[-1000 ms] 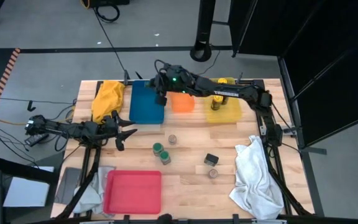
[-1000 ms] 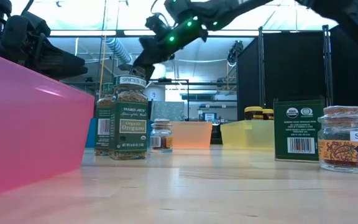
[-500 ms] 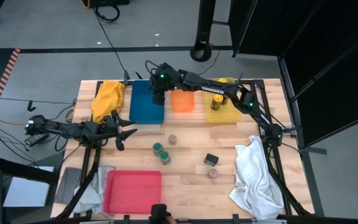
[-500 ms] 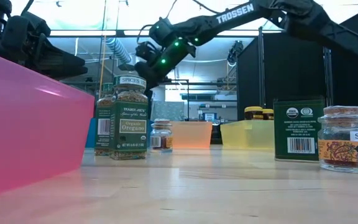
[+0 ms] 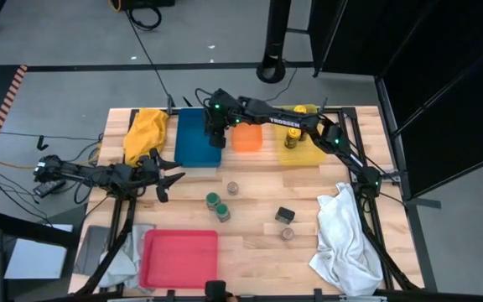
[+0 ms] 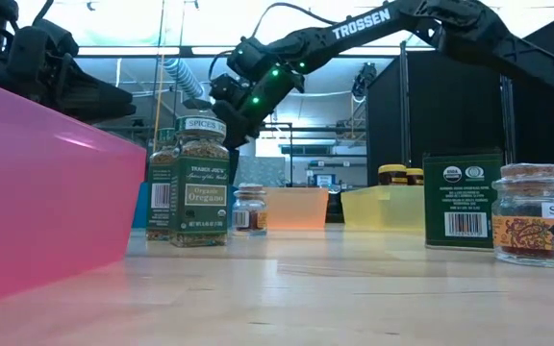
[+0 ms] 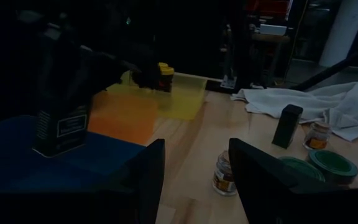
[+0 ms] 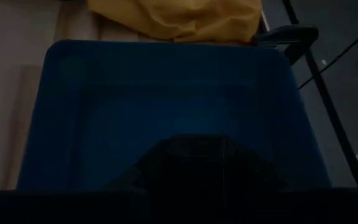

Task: Sort spices by type
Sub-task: Put the top black seasoning can into the blue bin

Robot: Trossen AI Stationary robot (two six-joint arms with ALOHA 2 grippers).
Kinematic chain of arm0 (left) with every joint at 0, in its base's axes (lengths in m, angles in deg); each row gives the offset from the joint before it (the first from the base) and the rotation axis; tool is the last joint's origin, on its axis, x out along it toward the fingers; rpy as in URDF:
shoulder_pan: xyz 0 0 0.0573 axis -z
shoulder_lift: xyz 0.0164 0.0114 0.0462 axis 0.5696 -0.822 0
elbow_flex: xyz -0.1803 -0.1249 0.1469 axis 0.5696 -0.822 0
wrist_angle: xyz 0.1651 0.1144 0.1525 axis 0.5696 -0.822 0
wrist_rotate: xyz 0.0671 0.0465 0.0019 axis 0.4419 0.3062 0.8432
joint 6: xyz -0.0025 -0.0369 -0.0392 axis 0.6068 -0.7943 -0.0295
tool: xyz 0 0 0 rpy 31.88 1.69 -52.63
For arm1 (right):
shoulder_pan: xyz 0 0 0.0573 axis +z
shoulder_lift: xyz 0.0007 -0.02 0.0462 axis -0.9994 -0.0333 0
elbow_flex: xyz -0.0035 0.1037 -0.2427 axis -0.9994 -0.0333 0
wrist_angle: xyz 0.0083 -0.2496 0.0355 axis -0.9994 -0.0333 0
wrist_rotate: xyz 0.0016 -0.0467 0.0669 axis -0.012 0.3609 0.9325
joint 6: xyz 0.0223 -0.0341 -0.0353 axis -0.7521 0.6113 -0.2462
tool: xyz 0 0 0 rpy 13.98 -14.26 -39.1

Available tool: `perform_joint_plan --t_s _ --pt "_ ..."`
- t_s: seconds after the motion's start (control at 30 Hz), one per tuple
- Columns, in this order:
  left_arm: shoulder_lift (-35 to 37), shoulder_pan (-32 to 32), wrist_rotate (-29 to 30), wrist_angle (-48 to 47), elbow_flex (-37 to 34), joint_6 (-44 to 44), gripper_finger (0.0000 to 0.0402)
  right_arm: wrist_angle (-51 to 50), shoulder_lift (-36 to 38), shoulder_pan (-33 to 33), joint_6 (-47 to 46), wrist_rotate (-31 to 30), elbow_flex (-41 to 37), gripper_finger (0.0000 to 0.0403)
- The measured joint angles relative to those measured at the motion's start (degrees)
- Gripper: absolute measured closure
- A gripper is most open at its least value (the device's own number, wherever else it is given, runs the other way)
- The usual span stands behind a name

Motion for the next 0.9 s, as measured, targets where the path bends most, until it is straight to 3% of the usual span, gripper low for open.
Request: perform_joint_plan --t_s 0.9 --pt "0.0 0.0 0.1 0.0 0.0 0.0 0.0218 1.6 0.1 0.6 -2.9 3.9 -3.7 0.0255"
